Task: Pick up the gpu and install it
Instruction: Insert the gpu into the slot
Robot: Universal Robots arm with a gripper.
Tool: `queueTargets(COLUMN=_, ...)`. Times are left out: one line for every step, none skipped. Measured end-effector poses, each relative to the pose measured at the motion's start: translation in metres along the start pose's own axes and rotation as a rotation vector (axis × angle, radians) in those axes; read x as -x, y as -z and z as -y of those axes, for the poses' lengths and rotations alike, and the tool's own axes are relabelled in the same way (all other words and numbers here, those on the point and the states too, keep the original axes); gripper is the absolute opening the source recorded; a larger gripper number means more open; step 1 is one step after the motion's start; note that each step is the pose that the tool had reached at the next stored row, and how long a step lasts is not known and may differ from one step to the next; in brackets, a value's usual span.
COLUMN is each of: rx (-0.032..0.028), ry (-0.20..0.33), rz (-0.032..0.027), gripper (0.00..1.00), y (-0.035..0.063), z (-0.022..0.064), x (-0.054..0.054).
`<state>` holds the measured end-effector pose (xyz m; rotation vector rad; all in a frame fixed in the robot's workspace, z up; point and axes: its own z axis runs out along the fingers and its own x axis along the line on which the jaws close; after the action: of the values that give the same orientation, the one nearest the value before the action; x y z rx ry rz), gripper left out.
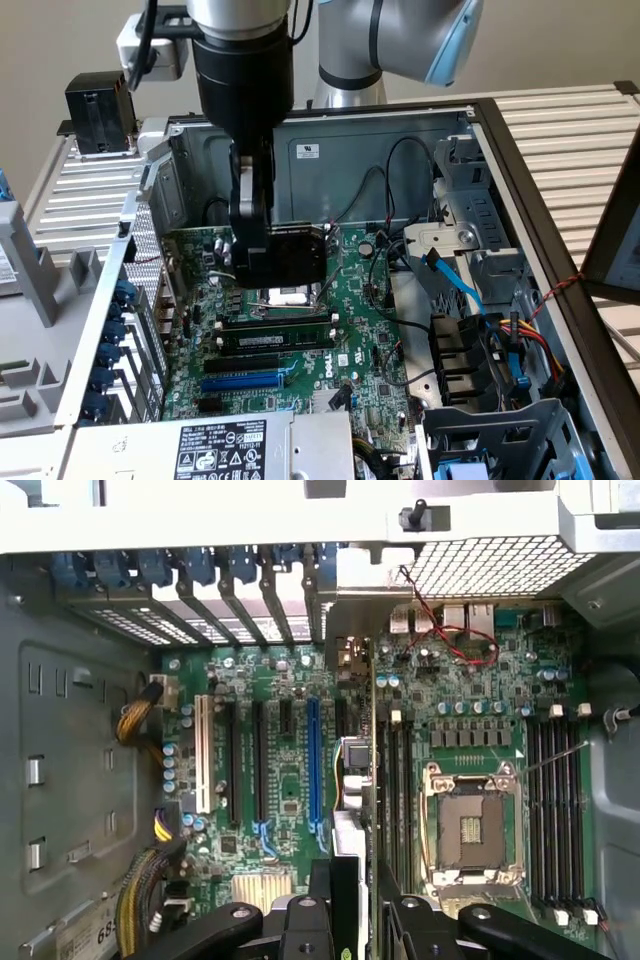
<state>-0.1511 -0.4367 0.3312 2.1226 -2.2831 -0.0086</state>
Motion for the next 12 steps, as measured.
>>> queueTargets(rx=0.0002, ry=0.000, rz=-0.0001, gripper=0.27, y=-0.0016, z=0.0000, x=-0.002)
queueTargets(rx=0.0001, ry=0.000, rz=0.0001, gripper=0.27, y=-0.0037, z=0.0001, x=-0.004)
queueTargets(rx=0.0005, ry=0.000, rz=0.0003, gripper=0.27, y=-0.0057, z=0.0003, x=-0.005)
queueTargets(rx=0.0020, ry=0.000, rz=0.0000, gripper=0.27, y=-0.0070, z=0.0004, x=-0.007)
queueTargets(rx=0.0036, ry=0.000, rz=0.0000, gripper=0.27, y=-0.0083, z=0.0006, x=-0.009)
queueTargets(rx=0.0050, ry=0.000, rz=-0.0002, gripper=0.27, y=-0.0093, z=0.0007, x=-0.010)
queueTargets(rx=0.0063, ry=0.000, rz=0.0005, gripper=0.27, y=-0.0102, z=0.0008, x=-0.011)
queueTargets(rx=0.0071, ry=0.000, rz=0.0022, gripper=0.27, y=-0.0111, z=0.0009, x=-0.013)
queueTargets(rx=0.0079, ry=0.000, rz=0.0040, gripper=0.27, y=-0.0119, z=0.0010, x=-0.014)
queueTargets(rx=0.0091, ry=0.000, rz=0.0067, gripper=0.27, y=-0.0127, z=0.0011, x=-0.015)
queueTargets(rx=0.0104, ry=0.000, rz=0.0096, gripper=0.27, y=-0.0133, z=0.0012, x=-0.016)
queueTargets(rx=0.0109, ry=0.000, rz=0.0131, gripper=0.27, y=-0.0138, z=0.0013, x=-0.016)
